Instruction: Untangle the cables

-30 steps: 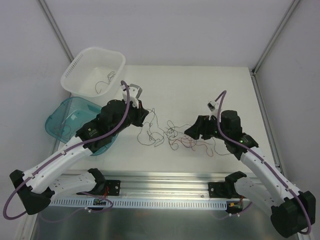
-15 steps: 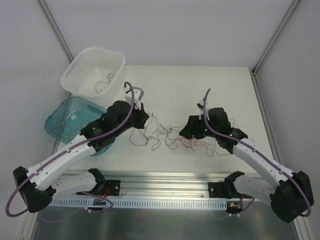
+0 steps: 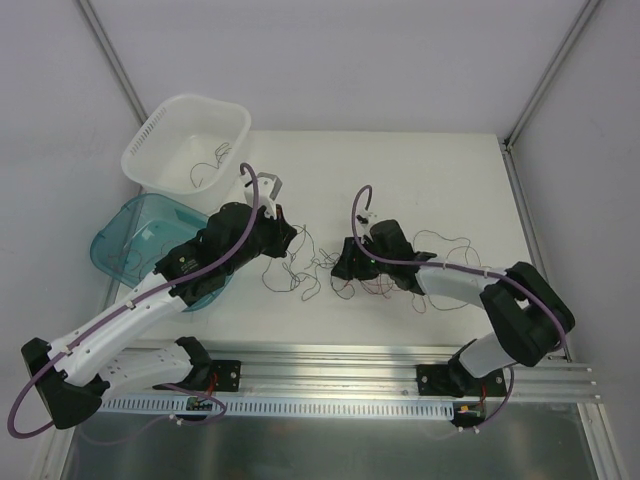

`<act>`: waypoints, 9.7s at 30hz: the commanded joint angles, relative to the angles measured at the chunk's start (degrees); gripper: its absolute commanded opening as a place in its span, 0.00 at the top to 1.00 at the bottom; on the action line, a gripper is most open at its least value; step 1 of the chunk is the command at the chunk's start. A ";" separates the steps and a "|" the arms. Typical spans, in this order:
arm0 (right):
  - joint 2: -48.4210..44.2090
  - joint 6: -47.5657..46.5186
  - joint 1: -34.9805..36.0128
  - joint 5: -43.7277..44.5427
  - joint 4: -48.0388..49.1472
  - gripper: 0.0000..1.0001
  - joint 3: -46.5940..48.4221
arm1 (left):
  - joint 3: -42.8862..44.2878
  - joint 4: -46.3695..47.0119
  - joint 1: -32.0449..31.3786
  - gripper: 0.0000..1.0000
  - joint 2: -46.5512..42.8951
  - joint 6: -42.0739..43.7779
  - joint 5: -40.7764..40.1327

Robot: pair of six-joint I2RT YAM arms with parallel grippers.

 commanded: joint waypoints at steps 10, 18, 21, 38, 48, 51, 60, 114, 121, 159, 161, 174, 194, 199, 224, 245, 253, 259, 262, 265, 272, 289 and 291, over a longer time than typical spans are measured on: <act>11.20 5.66 1.16 3.67 17.49 0.55 0.13 | 1.39 -0.41 0.75 1.00 -1.43 -1.59 -1.63; 15.68 9.78 1.16 1.39 26.01 0.58 -1.19 | 0.51 -0.50 0.75 1.00 -2.66 -2.64 -3.47; 17.61 11.10 1.16 1.21 29.35 0.63 -1.54 | -0.02 -0.58 0.75 1.00 -3.01 -3.26 -3.56; 20.61 14.71 -0.68 -3.36 43.08 0.99 -4.44 | -1.16 -0.76 0.75 1.00 -4.33 -3.53 -5.76; -5.29 9.19 -15.42 -5.73 21.09 0.99 -12.09 | 2.88 -9.10 11.01 1.00 -6.96 3.14 -12.87; -16.63 2.42 -21.41 -4.51 2.96 0.99 -9.11 | 4.46 -11.57 14.37 1.00 -7.41 4.73 -13.23; -29.14 0.73 -46.46 -13.72 -19.68 0.99 -3.39 | 13.16 -12.19 24.83 1.00 -7.15 6.05 -5.24; -29.49 -11.82 -35.59 9.37 -50.96 0.57 12.78 | 3.76 -6.12 26.86 1.00 -0.02 5.70 20.51; -31.16 -16.38 -22.50 7.66 -45.02 0.34 11.73 | 3.94 -6.21 26.86 1.00 -1.34 5.79 21.40; -7.16 -18.08 -9.37 5.08 -39.10 0.99 4.18 | 18.52 -8.49 26.95 1.00 -0.03 12.28 9.99; -9.44 -15.45 -11.13 5.34 -39.45 0.99 2.95 | 20.62 -10.16 27.21 1.00 0.15 13.43 7.70; -23.51 -10.86 -29.77 1.92 -41.74 0.99 -2.95 | 46.46 -14.82 33.71 1.00 8.94 19.06 -3.21; -22.55 -9.72 -35.31 -5.10 -40.95 0.99 -3.92 | 65.55 -15.26 34.94 1.00 15.35 24.60 -4.72; -23.33 -12.00 -32.42 -5.73 -43.93 0.95 -0.41 | 66.16 -15.17 35.03 1.00 17.73 25.82 -2.33; -32.83 -17.90 -19.49 -5.99 -46.93 0.05 5.84 | 83.84 -7.18 49.53 1.00 44.44 21.08 6.02; -29.66 -17.10 -18.52 -3.45 -46.92 0.05 7.50 | 54.75 -1.29 55.16 0.22 48.94 12.47 15.85; -29.67 -13.60 -18.79 12.25 -53.07 0.07 11.20 | 40.08 -1.29 50.60 0.01 34.53 11.59 22.98; -30.37 -8.76 -21.59 18.60 -53.61 0.13 9.72 | 24.70 -1.29 40.94 0.01 22.77 12.99 23.33; -29.41 -8.14 -23.71 17.92 -52.47 0.18 7.70 | 17.49 -1.29 35.04 0.01 18.44 11.96 25.17; -28.27 -9.36 -24.32 16.95 -49.48 0.24 5.50 | 11.34 -1.29 30.30 0.01 14.75 10.98 26.06; -22.21 -13.06 -24.33 14.92 -40.70 0.35 1.98 | -0.17 -1.11 20.45 0.01 8.59 7.38 24.92; -19.47 -15.70 -10.01 0.34 -49.20 0.99 26.72 | -3.27 5.39 8.40 0.01 6.13 7.98 24.55; -19.38 -16.39 -7.72 -1.50 -50.52 0.99 30.00 | -3.01 7.32 8.14 0.01 4.90 10.00 27.18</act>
